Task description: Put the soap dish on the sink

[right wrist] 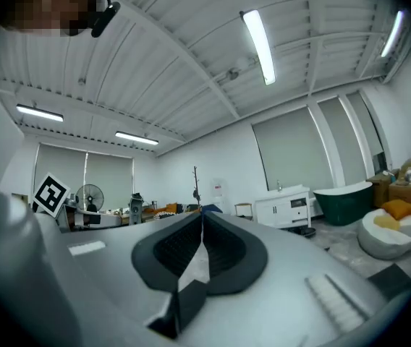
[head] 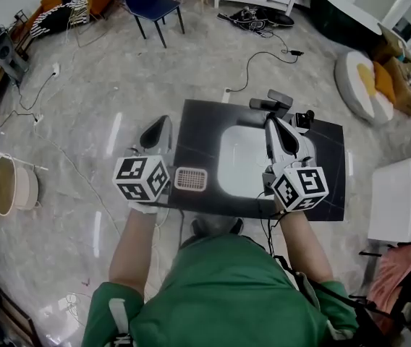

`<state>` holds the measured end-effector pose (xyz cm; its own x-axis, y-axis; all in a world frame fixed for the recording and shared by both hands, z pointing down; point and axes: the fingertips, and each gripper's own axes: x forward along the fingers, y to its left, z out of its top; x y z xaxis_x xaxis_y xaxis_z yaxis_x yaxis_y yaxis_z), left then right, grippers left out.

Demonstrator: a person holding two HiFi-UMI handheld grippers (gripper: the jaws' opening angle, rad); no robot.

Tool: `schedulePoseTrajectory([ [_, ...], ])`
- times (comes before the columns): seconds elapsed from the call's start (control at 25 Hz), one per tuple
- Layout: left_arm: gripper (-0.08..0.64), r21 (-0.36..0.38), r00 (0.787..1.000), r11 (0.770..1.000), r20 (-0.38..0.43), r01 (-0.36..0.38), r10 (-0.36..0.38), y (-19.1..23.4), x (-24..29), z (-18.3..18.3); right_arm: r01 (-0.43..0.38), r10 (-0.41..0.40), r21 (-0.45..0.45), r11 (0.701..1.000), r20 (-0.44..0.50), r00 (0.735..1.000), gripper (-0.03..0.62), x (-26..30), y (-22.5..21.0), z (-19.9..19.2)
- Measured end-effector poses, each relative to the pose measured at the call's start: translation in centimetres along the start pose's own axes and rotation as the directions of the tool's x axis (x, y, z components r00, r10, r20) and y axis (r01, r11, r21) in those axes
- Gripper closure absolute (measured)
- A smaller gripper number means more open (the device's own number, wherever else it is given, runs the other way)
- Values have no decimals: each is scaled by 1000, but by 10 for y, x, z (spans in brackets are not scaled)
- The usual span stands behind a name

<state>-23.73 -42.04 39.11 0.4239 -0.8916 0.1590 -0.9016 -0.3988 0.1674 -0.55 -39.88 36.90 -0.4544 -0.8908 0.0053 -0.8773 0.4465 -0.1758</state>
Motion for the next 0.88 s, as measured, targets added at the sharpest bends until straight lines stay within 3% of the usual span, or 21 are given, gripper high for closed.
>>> schedulePoseTrajectory([
  [0.12,563,45,998,999,59,10,-13,-14,-8,32,-16,20,-49,999,90,996,584,-4,11,29],
  [0.36,563,108,986,994,159,27,-44,-36,-26,78,-38,56,-114,993,166,985,584,-6,23,66],
  [0.88,563,161,960,987,277,-14,-31,-43,-39,122,-36,70,-164,986,207,976,584,2,25,86],
])
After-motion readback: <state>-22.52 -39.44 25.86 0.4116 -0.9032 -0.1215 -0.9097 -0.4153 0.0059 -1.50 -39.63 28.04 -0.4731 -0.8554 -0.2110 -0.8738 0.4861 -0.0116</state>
